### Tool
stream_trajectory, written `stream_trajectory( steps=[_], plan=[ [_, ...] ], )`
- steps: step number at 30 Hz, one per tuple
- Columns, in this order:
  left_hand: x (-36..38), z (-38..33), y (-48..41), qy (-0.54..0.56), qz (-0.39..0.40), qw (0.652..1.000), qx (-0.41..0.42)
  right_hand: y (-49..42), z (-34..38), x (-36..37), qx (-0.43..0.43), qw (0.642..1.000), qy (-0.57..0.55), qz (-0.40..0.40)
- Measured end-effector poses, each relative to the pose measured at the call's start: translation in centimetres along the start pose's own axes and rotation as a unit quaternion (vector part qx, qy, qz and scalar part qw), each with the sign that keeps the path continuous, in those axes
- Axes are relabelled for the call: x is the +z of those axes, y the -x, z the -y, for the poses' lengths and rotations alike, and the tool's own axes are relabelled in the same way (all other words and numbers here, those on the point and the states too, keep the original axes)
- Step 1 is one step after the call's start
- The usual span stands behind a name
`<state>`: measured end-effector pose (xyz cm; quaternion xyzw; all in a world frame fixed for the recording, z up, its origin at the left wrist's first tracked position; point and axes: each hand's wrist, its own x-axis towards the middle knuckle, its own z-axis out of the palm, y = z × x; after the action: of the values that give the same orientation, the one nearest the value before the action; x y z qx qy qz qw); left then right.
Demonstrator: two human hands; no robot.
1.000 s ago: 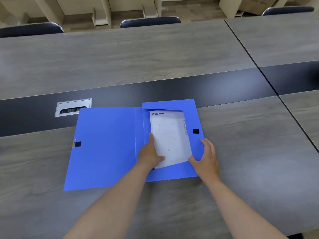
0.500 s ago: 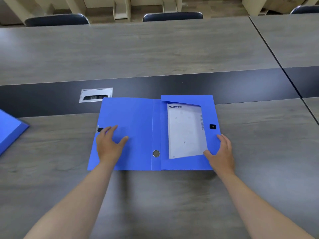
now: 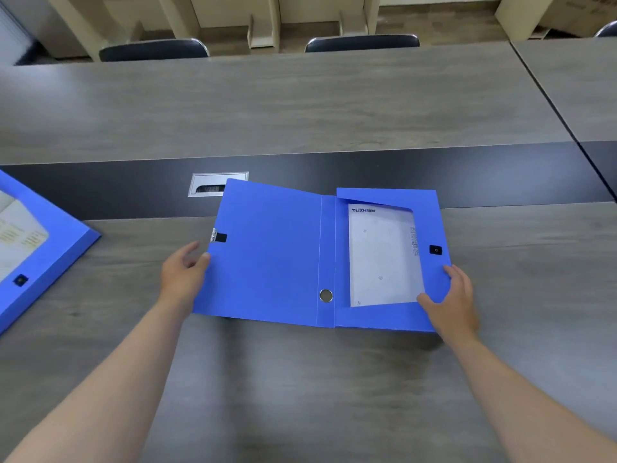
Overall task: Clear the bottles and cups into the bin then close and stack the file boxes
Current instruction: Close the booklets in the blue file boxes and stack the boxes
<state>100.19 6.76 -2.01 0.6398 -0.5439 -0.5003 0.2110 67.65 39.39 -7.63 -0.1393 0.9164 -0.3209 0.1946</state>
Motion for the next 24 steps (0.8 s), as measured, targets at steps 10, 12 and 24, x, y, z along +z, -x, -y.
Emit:
stream_trajectory(
  steps=[10,12,24],
  plan=[
    [0.4,-10.6,6.7,0.001,0.304,0.952,0.02,0.1,-0.2,-0.6,0.001,0.999,-0.025,0.033],
    [2.6,-12.6,8.5,-0.044,0.345,0.937,0.036,0.0,-0.5,-0.7,-0.004,0.998,-0.041,0.044],
    [23.6,-17.7,19.5,-0.369,0.402,0.828,0.129,-1.9,-1.0,-2.2,0.086,0.928,-0.343,0.12]
  ],
)
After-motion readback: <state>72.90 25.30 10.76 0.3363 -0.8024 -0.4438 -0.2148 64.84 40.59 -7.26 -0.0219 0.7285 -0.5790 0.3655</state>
